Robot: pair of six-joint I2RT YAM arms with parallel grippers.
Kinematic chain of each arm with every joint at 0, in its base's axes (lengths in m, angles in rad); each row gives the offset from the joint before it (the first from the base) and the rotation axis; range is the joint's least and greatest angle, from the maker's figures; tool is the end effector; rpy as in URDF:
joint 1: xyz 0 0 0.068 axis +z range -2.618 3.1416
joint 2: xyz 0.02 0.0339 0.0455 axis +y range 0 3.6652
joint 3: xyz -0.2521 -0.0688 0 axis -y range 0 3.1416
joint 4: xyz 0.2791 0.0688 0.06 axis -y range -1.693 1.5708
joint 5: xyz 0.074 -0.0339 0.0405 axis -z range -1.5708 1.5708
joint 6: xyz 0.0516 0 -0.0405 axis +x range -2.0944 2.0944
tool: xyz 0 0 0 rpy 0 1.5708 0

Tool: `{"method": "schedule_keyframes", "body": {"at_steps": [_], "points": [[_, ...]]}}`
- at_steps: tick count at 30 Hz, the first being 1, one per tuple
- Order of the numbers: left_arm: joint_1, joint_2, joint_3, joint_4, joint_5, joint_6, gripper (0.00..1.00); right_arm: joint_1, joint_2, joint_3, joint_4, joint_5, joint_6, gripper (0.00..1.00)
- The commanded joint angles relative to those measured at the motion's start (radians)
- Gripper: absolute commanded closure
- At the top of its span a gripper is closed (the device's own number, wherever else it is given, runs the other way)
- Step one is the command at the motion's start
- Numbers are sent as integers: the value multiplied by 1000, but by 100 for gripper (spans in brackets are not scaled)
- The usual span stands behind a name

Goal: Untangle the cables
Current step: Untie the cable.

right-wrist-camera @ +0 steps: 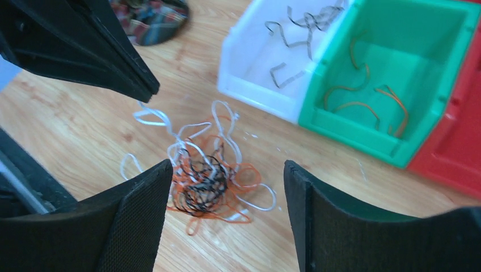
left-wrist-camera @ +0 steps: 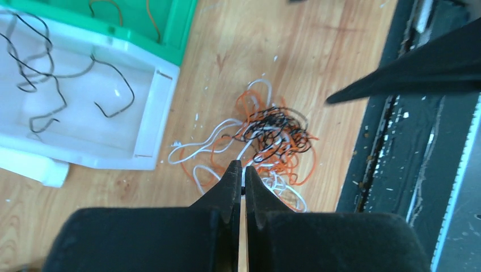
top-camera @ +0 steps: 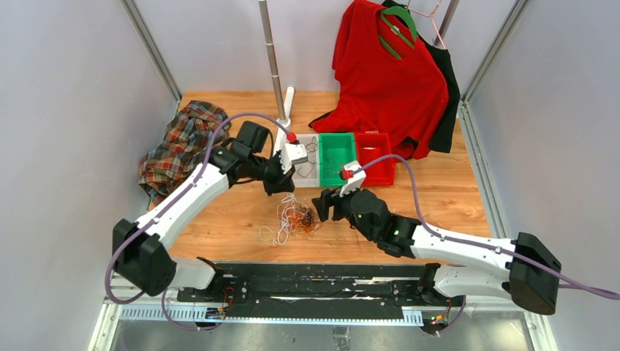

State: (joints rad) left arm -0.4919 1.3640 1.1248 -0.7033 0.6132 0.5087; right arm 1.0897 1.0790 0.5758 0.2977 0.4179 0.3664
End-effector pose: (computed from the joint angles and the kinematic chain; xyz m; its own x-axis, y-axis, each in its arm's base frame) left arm 0.2697 -0.1782 0.2584 -0.2895 0.6070 -0.7401 0.9451 0.3039 -0.1204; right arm 0.1542 0.2501 0.2290 -0.3126 0.1088 -0.9436 -0.5509 0.7885 0.2734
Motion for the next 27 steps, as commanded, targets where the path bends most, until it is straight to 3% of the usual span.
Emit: {"method": "schedule_keyframes", "body": {"at_steps": [1, 7, 15, 19, 27], "points": [[6, -58, 84, -146, 86, 21, 99, -11, 68, 100, 117, -100, -61, 28], [6, -82, 215, -275, 108, 24, 99, -11, 142, 112, 268, -191, -45, 27], [2, -120, 356, -287, 153, -75, 99, -12, 207, 129, 387, -253, -32, 29], [-27, -125, 404, -286, 147, -104, 99, -54, 287, 202, 309, -295, 21, 35], [-46, -97, 601, -286, 137, -182, 100, -74, 407, 226, 401, -342, 35, 47]]}}
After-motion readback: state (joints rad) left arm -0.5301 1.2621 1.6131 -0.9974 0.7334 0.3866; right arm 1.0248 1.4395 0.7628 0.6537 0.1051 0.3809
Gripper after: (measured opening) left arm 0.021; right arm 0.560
